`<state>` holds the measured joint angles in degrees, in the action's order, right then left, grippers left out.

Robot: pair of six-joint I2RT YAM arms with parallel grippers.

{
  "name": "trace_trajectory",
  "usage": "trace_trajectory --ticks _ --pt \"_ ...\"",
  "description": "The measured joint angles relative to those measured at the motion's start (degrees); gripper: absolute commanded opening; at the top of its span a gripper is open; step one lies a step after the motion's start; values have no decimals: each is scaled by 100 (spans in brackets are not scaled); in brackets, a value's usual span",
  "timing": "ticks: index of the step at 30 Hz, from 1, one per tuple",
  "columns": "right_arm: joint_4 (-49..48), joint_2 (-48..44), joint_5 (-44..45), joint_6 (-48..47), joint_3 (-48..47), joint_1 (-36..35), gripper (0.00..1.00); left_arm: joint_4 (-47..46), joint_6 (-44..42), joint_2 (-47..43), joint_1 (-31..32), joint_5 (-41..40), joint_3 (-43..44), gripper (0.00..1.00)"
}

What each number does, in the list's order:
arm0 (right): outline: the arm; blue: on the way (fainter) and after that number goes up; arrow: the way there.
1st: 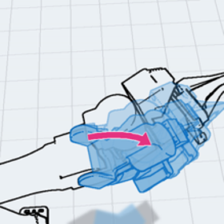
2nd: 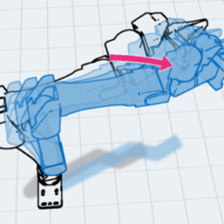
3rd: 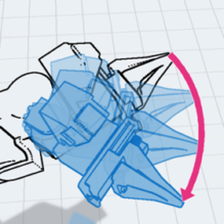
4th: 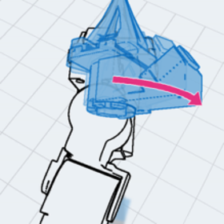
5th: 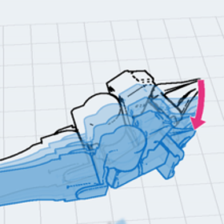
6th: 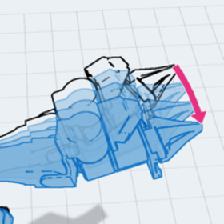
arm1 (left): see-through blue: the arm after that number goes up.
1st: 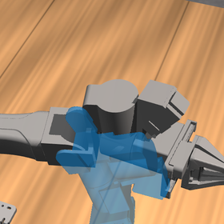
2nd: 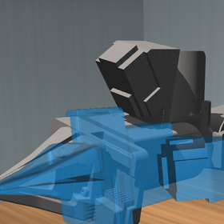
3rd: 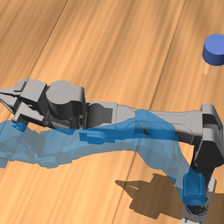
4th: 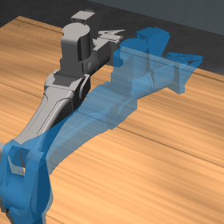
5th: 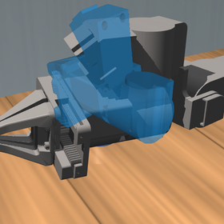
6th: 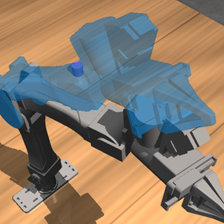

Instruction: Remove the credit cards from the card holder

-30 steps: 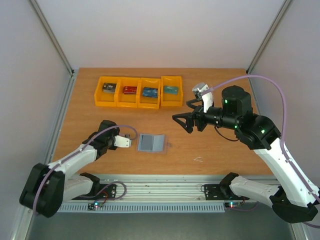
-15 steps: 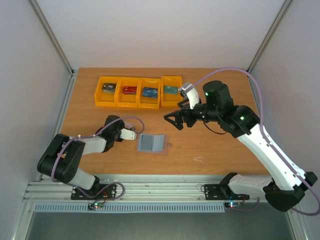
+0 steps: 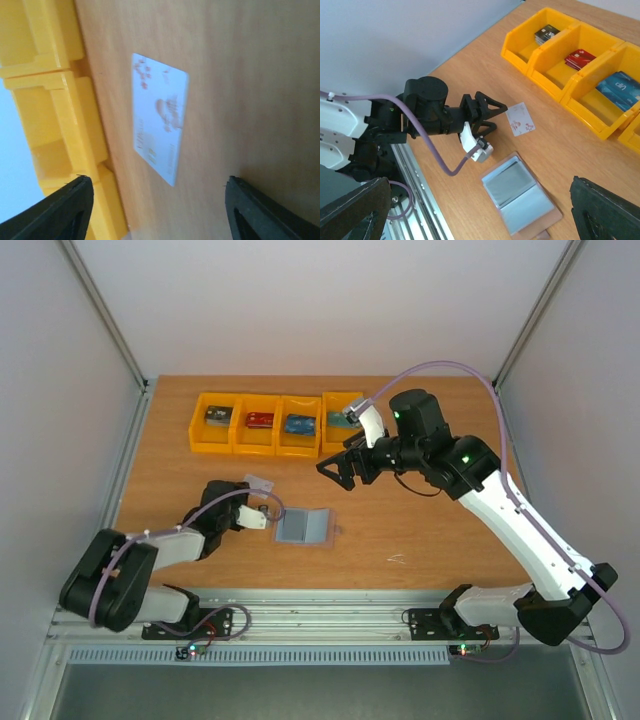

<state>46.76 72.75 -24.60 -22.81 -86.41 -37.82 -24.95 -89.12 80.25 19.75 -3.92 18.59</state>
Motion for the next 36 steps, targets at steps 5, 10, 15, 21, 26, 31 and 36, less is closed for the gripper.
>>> trace_trajectory --ticks 5,10,15,21,26,31,36 --pt "101 236 229 367 -15 0 95 1963 610 -1019 9 162 304 85" --pt "380 933 1003 1213 46 0 87 3991 2218 -1899 20 957 1425 90" --pt "411 1860 1270 2168 586 -17 83 4524 5029 -2483 15 1532 2120 95" --pt "328 2789 1143 2761 817 -358 83 4120 8697 -2885 -17 2094 1716 94" --pt "-52 3010 866 3191 1189 -511 76 3418 10883 -2942 -17 2144 407 91" --pt "-315 3670 776 3399 1069 -507 69 3053 12100 -2730 -17 1996 -92 90" --pt "-660 3912 525 3628 1110 -476 47 2411 12808 -2323 -17 1906 -160 88"
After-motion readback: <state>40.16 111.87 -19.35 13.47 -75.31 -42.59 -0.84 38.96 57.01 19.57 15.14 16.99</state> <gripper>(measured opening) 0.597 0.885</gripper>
